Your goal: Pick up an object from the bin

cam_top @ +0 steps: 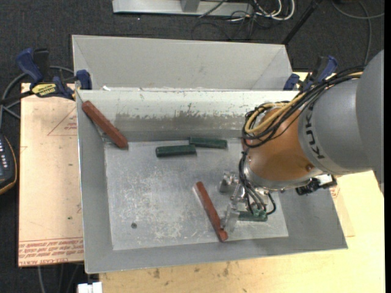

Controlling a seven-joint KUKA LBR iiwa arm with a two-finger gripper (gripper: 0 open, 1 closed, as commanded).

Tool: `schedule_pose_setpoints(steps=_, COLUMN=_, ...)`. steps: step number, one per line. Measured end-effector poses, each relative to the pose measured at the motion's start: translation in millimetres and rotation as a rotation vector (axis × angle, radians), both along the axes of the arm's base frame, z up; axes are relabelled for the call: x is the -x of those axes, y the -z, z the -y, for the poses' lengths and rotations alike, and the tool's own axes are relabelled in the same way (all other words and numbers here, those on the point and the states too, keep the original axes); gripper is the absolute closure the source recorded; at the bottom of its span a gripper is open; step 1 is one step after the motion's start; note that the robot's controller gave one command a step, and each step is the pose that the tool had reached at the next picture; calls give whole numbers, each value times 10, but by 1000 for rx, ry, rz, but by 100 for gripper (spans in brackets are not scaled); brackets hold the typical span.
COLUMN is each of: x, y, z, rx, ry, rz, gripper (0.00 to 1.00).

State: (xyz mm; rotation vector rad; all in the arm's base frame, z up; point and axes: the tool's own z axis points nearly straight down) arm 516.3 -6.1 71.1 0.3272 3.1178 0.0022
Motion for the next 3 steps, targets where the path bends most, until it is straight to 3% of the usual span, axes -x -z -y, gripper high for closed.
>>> schedule_pose_setpoints(steps=1, x=33, y=13, z=549, rx=1, ry=152, rz=-5, gripper=0)
schedule_pose_setpoints(steps=2, x=28, y=4, z=537, rx=-1, ry=152, rz=-6, gripper=100)
schedule_pose_setpoints(steps=3, x=27, y=-1525, z=118, rx=-1, ry=118, rz=4, gripper=100)
